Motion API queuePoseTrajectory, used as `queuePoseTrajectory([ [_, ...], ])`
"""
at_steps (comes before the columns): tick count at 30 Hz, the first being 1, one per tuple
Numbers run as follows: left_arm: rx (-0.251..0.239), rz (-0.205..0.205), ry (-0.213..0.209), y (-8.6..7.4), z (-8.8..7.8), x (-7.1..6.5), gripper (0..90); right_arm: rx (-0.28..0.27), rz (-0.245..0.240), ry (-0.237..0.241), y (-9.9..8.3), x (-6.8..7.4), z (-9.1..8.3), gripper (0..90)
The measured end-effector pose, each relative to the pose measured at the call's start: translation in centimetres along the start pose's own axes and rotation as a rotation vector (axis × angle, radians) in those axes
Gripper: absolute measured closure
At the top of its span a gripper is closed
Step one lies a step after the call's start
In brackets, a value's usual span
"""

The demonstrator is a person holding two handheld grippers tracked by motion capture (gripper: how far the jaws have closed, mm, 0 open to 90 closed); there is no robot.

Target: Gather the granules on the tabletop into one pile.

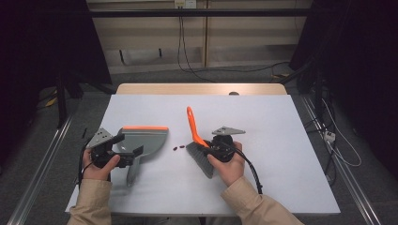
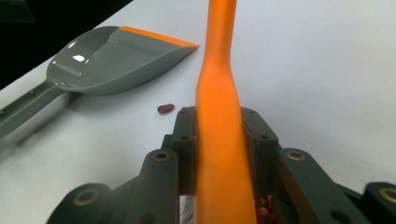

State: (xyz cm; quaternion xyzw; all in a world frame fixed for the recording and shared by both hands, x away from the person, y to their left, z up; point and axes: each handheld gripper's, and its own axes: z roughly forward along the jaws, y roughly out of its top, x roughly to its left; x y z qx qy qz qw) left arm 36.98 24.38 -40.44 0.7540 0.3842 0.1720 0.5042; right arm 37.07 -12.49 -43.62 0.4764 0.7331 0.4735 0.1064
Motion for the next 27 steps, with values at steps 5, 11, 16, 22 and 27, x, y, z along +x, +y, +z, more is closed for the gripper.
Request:
queuePoseTrajectory([
  [5,0.000,-0.005,-0.002,0.0,0.1,-0.1,5.2,-0.031,0.009,0.032,0.4,-0.1,-0.2,71.0],
  [11,-0.004,-0.016,0.005,0.0,0.0,0.1,5.2,-0.071,-0.003,0.072,1.9,1.7,0.5,71.1],
  [16,-0.009,-0.018,0.006,0.0,-0.1,0.3,5.2,-0.050,-0.007,0.100,2.6,3.7,3.0,71.1],
  [22,-0.009,-0.017,0.004,0.0,-0.1,0.4,5.2,-0.005,0.016,0.109,2.4,5.0,5.9,71.1],
  [27,-0.012,-0.017,0.005,0.0,-0.1,0.4,5.3,0.014,0.013,0.049,2.5,4.3,6.5,70.8],
])
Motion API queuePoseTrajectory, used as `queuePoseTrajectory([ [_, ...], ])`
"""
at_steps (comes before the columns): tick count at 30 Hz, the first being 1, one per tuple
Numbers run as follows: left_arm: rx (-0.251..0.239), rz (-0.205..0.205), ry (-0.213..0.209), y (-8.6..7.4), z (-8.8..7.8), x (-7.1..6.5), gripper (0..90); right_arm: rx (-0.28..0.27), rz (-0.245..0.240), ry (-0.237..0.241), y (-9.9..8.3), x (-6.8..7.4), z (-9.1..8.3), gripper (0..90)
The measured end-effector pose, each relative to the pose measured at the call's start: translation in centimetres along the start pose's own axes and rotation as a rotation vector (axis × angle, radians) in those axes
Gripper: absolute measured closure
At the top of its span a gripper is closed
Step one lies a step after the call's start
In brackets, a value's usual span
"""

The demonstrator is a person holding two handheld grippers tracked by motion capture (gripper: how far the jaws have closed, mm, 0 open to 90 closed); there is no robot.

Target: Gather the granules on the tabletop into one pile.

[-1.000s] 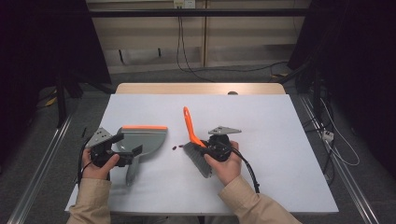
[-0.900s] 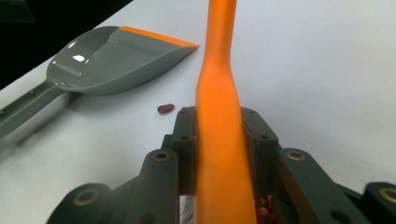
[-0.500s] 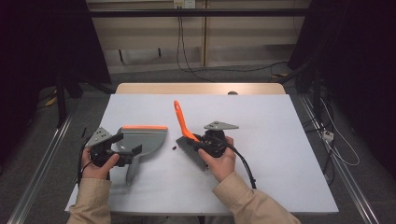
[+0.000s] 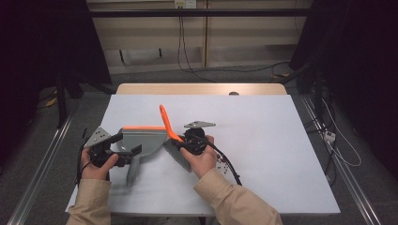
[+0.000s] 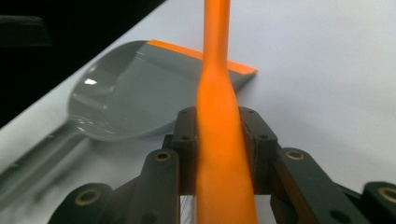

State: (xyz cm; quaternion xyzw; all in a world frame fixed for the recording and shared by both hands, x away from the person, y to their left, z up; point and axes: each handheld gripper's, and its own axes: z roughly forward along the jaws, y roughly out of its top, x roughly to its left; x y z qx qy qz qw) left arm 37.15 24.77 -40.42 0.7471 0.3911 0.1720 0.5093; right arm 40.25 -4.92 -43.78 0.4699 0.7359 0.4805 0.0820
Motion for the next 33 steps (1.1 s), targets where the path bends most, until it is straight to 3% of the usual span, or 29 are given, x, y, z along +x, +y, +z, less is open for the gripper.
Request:
queuePoseTrajectory([
  [12,0.006,0.014,-0.001,0.0,0.1,-0.2,5.2,-0.010,0.077,-0.068,-0.8,-2.8,-2.5,70.3],
  [21,0.015,0.029,0.001,0.1,0.3,-0.5,5.2,-0.020,0.092,-0.111,-1.4,-4.8,-4.7,70.1],
  [33,0.021,0.034,-0.003,0.1,0.4,-0.6,5.2,-0.025,0.098,-0.144,-1.8,-6.3,-6.6,70.2],
])
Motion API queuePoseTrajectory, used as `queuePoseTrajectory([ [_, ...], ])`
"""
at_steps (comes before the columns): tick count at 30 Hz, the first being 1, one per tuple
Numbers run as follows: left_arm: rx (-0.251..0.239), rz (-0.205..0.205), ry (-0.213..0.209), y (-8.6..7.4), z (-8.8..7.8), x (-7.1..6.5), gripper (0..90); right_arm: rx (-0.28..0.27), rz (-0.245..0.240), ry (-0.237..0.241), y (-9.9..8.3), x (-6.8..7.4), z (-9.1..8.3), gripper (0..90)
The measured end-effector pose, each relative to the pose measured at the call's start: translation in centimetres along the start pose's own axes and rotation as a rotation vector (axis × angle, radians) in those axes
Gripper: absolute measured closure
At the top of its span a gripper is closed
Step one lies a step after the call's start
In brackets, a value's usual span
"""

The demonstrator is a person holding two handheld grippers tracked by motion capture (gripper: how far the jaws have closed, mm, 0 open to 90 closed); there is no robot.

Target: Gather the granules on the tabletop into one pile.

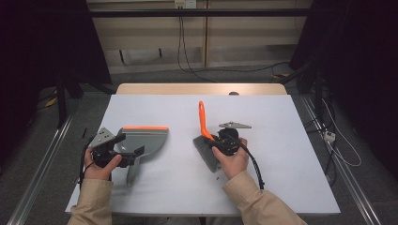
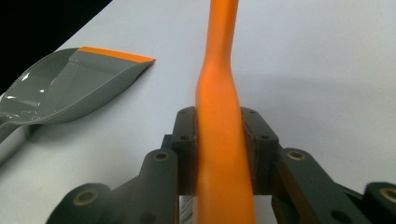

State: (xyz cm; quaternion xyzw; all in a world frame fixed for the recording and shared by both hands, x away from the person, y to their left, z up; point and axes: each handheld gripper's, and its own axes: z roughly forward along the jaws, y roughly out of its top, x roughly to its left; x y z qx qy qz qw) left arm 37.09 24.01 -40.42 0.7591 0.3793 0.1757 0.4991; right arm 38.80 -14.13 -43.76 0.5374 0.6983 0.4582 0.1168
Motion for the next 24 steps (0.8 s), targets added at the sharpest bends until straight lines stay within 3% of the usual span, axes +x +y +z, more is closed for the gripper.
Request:
queuePoseTrajectory([
  [6,0.005,0.002,-0.004,0.0,0.2,-0.1,5.2,-0.010,0.024,0.027,0.0,-0.3,-0.1,70.4],
  [10,0.009,0.002,-0.006,0.0,0.3,-0.1,5.3,-0.013,0.004,0.050,0.3,0.2,0.0,70.9],
  [16,0.011,-0.004,-0.007,-0.1,0.4,0.0,5.2,-0.027,0.015,0.104,1.2,1.0,-0.2,71.0],
  [20,0.008,-0.008,-0.006,-0.1,0.3,0.0,5.2,-0.047,-0.017,0.134,2.2,1.2,-0.8,71.0],
  [24,0.007,-0.005,-0.005,-0.1,0.2,0.1,5.2,-0.081,-0.114,0.146,3.4,0.5,-1.5,71.0],
])
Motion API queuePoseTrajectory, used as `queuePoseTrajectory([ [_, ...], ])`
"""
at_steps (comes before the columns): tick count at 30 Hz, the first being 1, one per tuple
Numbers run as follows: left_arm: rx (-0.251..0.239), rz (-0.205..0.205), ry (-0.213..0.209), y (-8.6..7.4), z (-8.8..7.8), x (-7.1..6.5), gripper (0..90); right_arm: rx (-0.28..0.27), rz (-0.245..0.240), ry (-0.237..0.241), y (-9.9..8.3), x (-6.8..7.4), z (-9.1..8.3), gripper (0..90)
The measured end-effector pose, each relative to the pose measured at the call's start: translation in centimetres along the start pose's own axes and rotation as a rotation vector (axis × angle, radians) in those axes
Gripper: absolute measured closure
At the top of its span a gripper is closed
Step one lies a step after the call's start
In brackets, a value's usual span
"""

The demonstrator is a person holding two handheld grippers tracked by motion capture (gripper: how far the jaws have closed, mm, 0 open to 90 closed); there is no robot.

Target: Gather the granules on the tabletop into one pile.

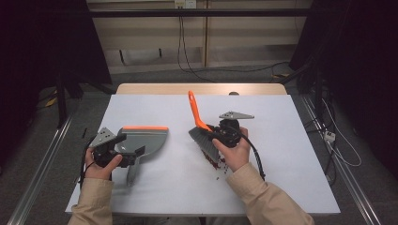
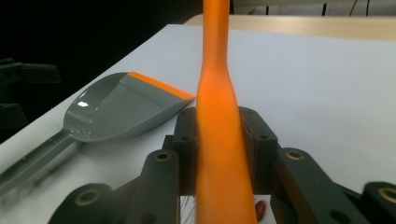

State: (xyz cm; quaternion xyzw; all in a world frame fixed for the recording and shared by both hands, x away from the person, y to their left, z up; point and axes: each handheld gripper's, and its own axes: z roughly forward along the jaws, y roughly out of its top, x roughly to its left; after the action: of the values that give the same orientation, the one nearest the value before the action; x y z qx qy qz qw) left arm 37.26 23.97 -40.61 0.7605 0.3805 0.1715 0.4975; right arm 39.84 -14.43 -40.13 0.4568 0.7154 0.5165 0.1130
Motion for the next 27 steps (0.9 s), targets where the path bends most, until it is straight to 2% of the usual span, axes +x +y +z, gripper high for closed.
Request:
queuePoseTrajectory([
  [1,0.000,-0.001,0.000,0.0,0.0,0.0,5.2,-0.013,-0.026,0.019,0.3,-0.4,-0.1,71.0],
  [3,0.001,0.000,0.000,0.0,0.0,0.0,5.2,-0.007,-0.064,-0.001,0.7,-1.1,-0.3,71.0],
  [5,0.000,-0.002,-0.001,0.0,0.0,0.0,5.2,-0.009,-0.103,0.005,1.0,-2.0,-0.3,71.0],
  [7,0.002,-0.002,-0.002,0.0,0.0,0.0,5.2,0.002,-0.159,-0.013,1.1,-2.6,0.0,71.1],
  [9,0.003,-0.003,-0.002,0.0,0.0,0.0,5.2,0.014,-0.204,-0.001,1.1,-3.3,0.5,71.1],
  [11,0.002,-0.007,-0.001,-0.1,0.1,0.1,5.2,0.028,-0.283,-0.004,1.0,-3.9,1.1,71.1],
  [15,0.004,-0.015,0.003,-0.2,0.0,0.3,5.2,0.042,-0.378,0.021,0.9,-4.9,2.6,71.0],
  [20,0.006,-0.020,0.006,-0.2,0.0,0.5,5.2,0.066,-0.539,0.052,0.8,-4.8,4.3,71.1],
  [22,0.005,-0.021,0.008,-0.2,0.0,0.5,5.2,0.081,-0.579,0.062,0.6,-4.7,4.8,71.1],
  [24,0.001,-0.026,0.010,-0.2,-0.1,0.5,5.2,0.089,-0.598,0.101,0.3,-4.5,4.9,71.1],
  [27,0.005,-0.023,0.012,-0.2,-0.1,0.6,5.2,0.119,-0.658,0.135,0.0,-3.9,4.5,71.2],
])
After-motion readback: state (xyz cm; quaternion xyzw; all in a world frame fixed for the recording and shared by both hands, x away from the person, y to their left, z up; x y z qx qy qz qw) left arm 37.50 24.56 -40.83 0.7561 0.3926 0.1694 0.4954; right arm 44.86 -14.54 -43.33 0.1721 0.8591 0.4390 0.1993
